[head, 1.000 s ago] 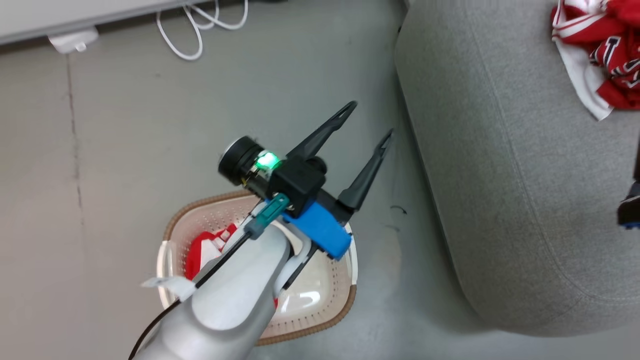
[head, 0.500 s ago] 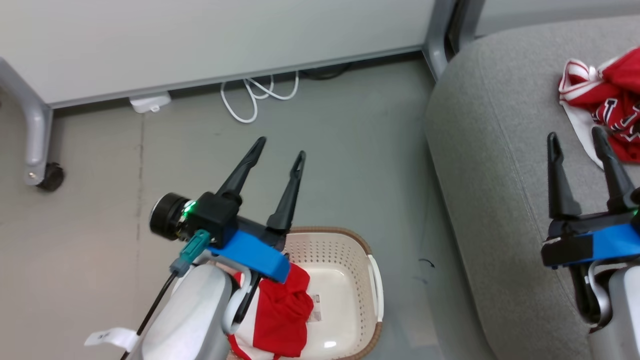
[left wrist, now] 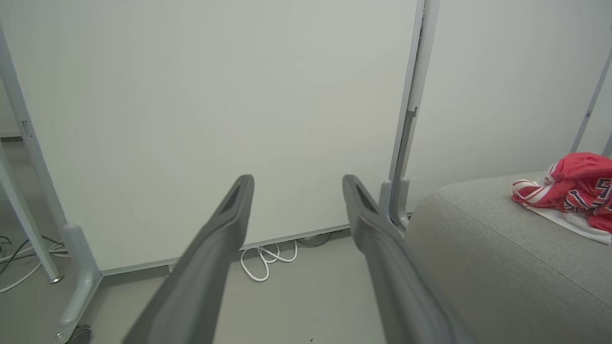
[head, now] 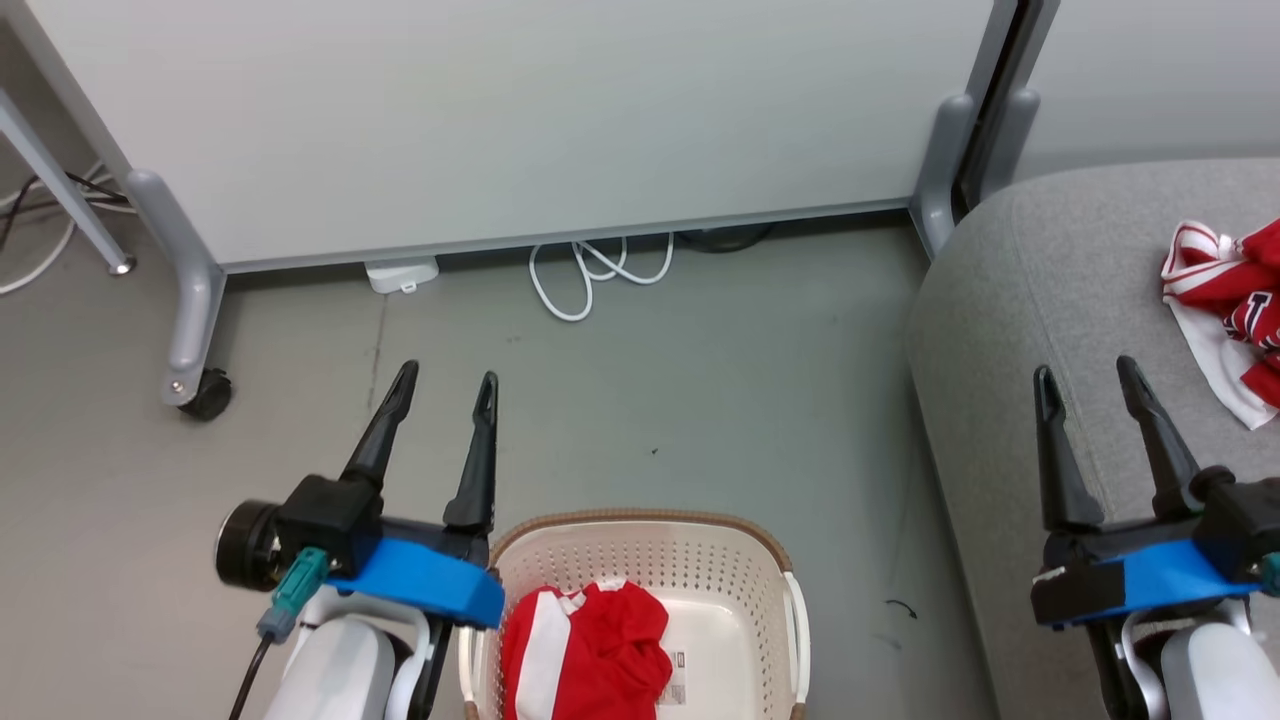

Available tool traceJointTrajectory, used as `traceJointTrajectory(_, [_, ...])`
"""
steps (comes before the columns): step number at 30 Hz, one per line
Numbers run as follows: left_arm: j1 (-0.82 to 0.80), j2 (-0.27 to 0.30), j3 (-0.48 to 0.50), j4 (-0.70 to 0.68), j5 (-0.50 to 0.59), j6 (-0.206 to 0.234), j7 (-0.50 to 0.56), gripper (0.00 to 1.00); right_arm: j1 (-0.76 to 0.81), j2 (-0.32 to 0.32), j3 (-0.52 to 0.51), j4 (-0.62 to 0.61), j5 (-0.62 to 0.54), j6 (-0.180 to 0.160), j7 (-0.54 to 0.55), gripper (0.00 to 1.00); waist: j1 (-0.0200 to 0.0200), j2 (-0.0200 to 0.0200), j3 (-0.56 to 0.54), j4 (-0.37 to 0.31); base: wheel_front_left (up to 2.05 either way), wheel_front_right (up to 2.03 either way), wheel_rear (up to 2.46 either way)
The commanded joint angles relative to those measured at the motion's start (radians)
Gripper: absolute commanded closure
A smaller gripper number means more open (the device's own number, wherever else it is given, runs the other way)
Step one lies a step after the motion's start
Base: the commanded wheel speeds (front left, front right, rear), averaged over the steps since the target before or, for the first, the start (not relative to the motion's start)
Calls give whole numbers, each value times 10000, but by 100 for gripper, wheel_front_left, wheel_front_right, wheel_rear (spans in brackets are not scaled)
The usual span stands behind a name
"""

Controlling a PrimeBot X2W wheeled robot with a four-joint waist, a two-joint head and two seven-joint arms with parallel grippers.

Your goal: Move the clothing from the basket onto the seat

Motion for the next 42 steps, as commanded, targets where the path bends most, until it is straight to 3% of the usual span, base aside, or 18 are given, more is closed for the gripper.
traceJointTrajectory(1, [157, -17, 74, -56, 47, 6, -48, 0, 194, 57, -10, -44, -45, 1, -5, 0, 1, -1, -121, 62, 0, 0, 0])
traceJointTrajectory(16, [1409, -273, 1078, -381, 438, -199, -48, 0, 1358, 508, -150, -118, -277, 1, -5, 0, 1, -1, -779, 189, 0, 0, 0])
traceJointTrajectory(42, [1764, -499, 1539, -439, 793, -405, -48, 0, 1796, 743, -11, -17, -365, 1, -5, 0, 1, -1, -985, 314, 0, 0, 0])
